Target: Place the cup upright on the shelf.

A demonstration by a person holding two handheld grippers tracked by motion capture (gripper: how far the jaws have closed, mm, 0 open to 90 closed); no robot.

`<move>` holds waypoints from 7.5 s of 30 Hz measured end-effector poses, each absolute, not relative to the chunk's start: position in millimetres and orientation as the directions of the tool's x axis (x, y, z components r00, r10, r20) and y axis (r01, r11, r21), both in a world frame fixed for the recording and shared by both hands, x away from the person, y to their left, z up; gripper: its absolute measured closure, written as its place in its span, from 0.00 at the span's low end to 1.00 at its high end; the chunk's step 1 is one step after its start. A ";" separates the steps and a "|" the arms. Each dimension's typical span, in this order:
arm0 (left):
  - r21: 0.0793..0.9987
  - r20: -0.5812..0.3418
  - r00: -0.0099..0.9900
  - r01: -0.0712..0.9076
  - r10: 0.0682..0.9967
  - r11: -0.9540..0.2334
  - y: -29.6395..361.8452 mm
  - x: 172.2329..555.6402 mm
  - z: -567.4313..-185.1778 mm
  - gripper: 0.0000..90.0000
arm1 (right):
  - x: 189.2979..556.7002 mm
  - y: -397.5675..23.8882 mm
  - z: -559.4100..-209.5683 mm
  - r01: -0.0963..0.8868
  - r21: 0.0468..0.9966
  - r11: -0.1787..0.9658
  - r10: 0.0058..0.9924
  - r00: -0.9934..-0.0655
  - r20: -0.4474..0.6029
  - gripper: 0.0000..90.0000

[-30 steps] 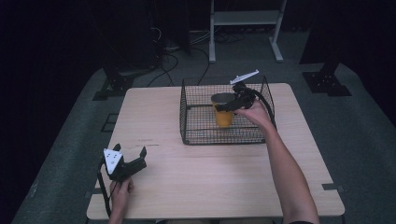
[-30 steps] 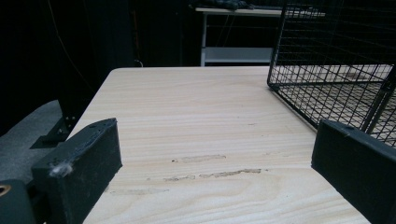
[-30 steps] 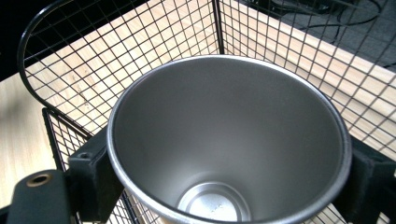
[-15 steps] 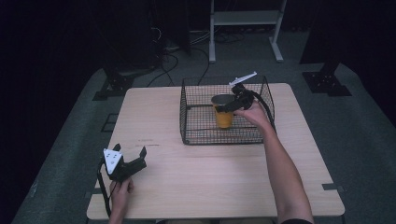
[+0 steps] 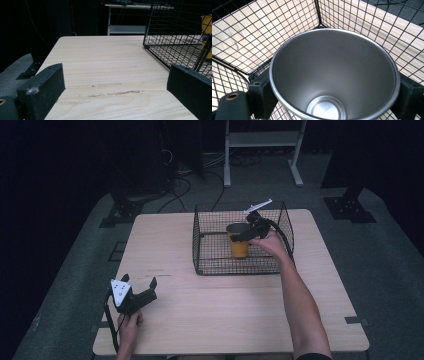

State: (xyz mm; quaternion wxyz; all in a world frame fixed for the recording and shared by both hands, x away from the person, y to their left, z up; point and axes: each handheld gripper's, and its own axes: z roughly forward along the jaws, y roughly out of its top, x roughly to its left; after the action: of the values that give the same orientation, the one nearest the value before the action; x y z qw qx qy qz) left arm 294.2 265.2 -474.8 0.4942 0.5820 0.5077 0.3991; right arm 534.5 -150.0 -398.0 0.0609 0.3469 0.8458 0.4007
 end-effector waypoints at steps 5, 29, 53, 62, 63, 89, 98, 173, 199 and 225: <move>0.981 -0.036 0.166 0.196 0.986 0.003 265.0 294.2 -474.8 0.01 | 532.3 -149.0 -396.4 0.526 0.714 0.462 0.634 -0.759 0.148 0.13; 0.981 -0.031 0.164 0.195 0.986 -0.002 264.1 294.1 -474.8 0.01 | 522.5 -145.6 -390.7 0.480 0.687 0.545 0.609 -0.790 0.069 0.05; 0.981 -0.032 0.162 0.196 0.986 -0.001 264.1 294.5 -474.8 0.01 | 513.3 -165.4 -361.7 0.458 0.795 0.398 0.633 -0.765 0.124 0.02; 0.980 -0.027 0.158 0.198 0.987 -0.005 263.4 294.8 -474.8 0.01 | 504.1 -185.9 -343.8 0.457 0.830 0.320 0.633 -0.755 0.172 0.05; 0.980 -0.026 0.159 0.197 0.987 -0.006 263.3 294.7 -474.8 0.01 | 502.8 -188.0 -342.2 0.456 0.834 0.310 0.633 -0.754 0.178 0.05; 0.980 -0.020 0.167 0.197 0.986 -0.013 262.7 293.7 -474.9 0.01 | 457.8 -211.4 -325.0 0.448 0.846 0.289 0.598 -0.775 0.206 0.06; 0.980 -0.021 0.168 0.197 0.986 -0.012 262.8 293.6 -474.9 0.01 | 447.2 -224.7 -328.7 0.459 0.841 0.288 0.601 -0.770 0.214 0.06; 0.980 -0.012 0.167 0.197 0.986 -0.022 261.7 293.5 -474.9 0.01 | 369.9 -290.5 -381.8 0.490 0.838 0.241 0.594 -0.757 0.272 0.06; 0.980 -0.005 0.167 0.196 0.986 -0.029 261.0 293.3 -475.0 0.01 | 337.3 -288.3 -411.2 0.487 0.843 0.229 0.589 -0.759 0.278 0.06; 0.979 0.003 0.163 0.199 0.987 -0.036 260.0 293.3 -474.9 0.01 | 279.8 -278.2 -454.1 0.483 0.874 0.061 0.584 -0.727 0.361 0.06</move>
State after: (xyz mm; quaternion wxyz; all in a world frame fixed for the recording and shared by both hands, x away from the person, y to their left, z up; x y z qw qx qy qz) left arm 293.3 260.0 -474.9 0.4808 0.5918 0.5008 0.4098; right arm 279.8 -278.2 -454.1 0.0437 0.3670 0.7270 0.5787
